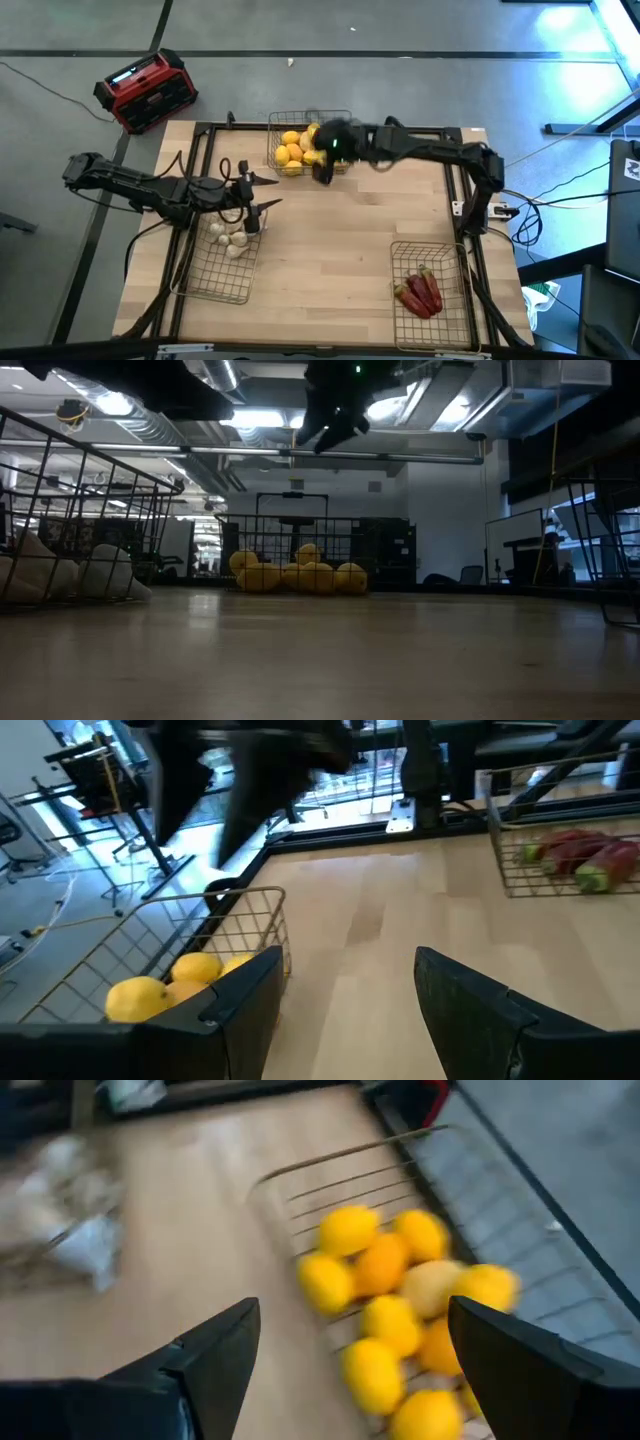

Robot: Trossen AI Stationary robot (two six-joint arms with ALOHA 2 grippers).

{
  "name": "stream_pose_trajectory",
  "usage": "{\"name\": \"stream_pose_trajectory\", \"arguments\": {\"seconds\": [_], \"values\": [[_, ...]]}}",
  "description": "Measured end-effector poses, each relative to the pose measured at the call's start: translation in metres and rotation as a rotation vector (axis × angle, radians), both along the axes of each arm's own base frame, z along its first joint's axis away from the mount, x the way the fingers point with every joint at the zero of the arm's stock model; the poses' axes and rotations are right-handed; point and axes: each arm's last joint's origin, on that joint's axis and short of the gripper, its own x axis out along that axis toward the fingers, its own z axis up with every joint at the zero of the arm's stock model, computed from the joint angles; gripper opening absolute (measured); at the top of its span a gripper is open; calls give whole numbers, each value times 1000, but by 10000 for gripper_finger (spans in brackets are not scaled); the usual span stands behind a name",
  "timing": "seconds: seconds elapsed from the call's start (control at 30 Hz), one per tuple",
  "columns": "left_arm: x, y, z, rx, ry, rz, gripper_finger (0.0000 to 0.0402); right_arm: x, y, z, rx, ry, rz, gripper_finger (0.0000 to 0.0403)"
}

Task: Sort produce into baskets
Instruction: Return to Home Position

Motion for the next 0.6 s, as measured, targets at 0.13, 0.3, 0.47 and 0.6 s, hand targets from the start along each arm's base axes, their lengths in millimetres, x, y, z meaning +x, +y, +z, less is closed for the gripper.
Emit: {"name": "stream_pose_trajectory", "arguments": {"seconds": [0.13,0.3,0.47,0.6], "values": [[-1,-6,0,-18,-6,-30,223,5,48,-6,-2,69,107,319],[-2,-15,0,-71,-22,-64,223,4,102,-14,25,142,224,319],[-3,-23,0,-106,-31,-94,223,-1,150,-15,51,157,346,319],[-4,-26,0,-107,-30,-113,223,-5,172,-25,98,220,364,319]]}}
